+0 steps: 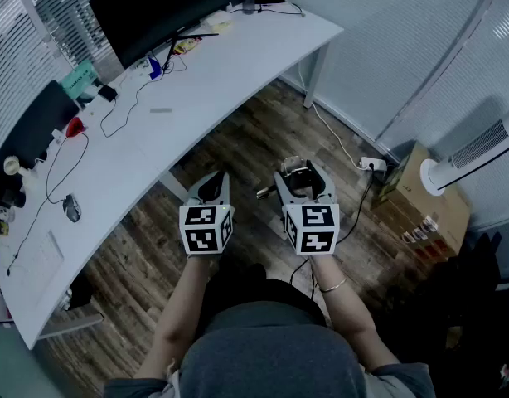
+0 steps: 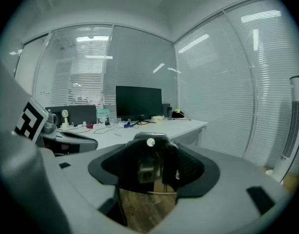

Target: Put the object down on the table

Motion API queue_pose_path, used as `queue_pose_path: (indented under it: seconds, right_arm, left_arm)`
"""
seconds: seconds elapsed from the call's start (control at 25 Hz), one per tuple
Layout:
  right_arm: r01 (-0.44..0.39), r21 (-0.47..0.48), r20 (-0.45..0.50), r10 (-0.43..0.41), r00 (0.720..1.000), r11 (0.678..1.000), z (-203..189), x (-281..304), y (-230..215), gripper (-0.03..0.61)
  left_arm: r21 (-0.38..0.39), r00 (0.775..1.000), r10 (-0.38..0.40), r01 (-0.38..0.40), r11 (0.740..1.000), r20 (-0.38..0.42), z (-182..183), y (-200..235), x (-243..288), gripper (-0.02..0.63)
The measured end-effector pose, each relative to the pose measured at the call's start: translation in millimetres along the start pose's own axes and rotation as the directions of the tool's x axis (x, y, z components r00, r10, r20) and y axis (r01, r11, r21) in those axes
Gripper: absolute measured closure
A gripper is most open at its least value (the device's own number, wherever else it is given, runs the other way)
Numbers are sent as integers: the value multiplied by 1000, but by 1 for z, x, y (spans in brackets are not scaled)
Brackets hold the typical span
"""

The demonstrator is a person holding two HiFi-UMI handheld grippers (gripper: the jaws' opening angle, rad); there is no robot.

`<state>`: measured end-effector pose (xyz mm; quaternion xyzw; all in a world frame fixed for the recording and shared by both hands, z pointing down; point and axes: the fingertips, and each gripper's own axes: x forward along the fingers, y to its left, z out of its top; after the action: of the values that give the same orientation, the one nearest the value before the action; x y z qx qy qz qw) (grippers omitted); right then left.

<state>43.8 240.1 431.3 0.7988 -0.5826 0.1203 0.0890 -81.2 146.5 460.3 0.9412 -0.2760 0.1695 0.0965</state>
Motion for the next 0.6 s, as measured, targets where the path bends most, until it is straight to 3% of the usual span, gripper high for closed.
queue_pose_path:
  seconds: [0.6]
  right_arm:
    - [-55,28,-46,56,997,998,-11,7,6,278]
  left_arm:
    - [4,1000,4,-4,1000,-11,-3,-4,1,583]
